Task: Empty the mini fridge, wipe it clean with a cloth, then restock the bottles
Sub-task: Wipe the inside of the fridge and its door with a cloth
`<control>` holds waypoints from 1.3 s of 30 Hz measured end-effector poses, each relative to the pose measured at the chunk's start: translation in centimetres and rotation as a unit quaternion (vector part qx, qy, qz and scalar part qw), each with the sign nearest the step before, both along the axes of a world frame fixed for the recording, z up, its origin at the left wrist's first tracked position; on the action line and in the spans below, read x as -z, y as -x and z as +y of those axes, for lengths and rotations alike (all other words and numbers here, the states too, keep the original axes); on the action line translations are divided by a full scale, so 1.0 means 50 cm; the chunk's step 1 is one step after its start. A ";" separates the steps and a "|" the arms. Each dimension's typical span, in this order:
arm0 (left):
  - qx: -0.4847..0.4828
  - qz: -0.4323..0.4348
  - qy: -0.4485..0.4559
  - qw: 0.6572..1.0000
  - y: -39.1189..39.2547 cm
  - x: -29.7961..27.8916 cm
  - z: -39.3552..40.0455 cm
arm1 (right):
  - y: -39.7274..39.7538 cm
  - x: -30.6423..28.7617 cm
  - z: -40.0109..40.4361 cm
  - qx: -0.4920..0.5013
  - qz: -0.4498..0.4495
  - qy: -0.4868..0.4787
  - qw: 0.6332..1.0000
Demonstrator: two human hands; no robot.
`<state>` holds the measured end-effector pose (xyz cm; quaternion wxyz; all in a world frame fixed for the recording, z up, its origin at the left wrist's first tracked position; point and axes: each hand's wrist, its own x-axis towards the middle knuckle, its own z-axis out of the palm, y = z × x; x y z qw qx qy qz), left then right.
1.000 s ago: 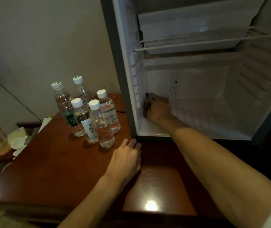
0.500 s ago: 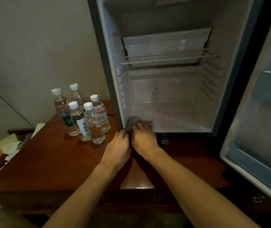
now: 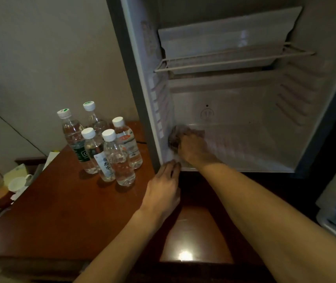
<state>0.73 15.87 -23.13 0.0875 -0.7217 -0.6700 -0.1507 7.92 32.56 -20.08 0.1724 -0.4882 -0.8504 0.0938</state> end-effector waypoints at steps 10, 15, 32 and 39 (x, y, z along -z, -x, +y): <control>-0.017 0.000 0.000 1.000 -0.007 -0.008 0.000 | 0.018 -0.003 0.036 0.011 0.042 -0.026 0.999; -0.038 -0.020 0.025 0.999 -0.022 -0.019 -0.006 | -0.021 -0.014 -0.049 -0.002 0.032 -0.011 0.999; -0.054 0.010 0.075 0.996 -0.020 -0.051 -0.033 | -0.052 0.002 -0.089 0.003 0.039 -0.020 0.999; -0.031 -0.006 0.057 0.998 -0.006 -0.038 -0.027 | -0.014 -0.033 0.025 0.020 0.070 0.010 0.997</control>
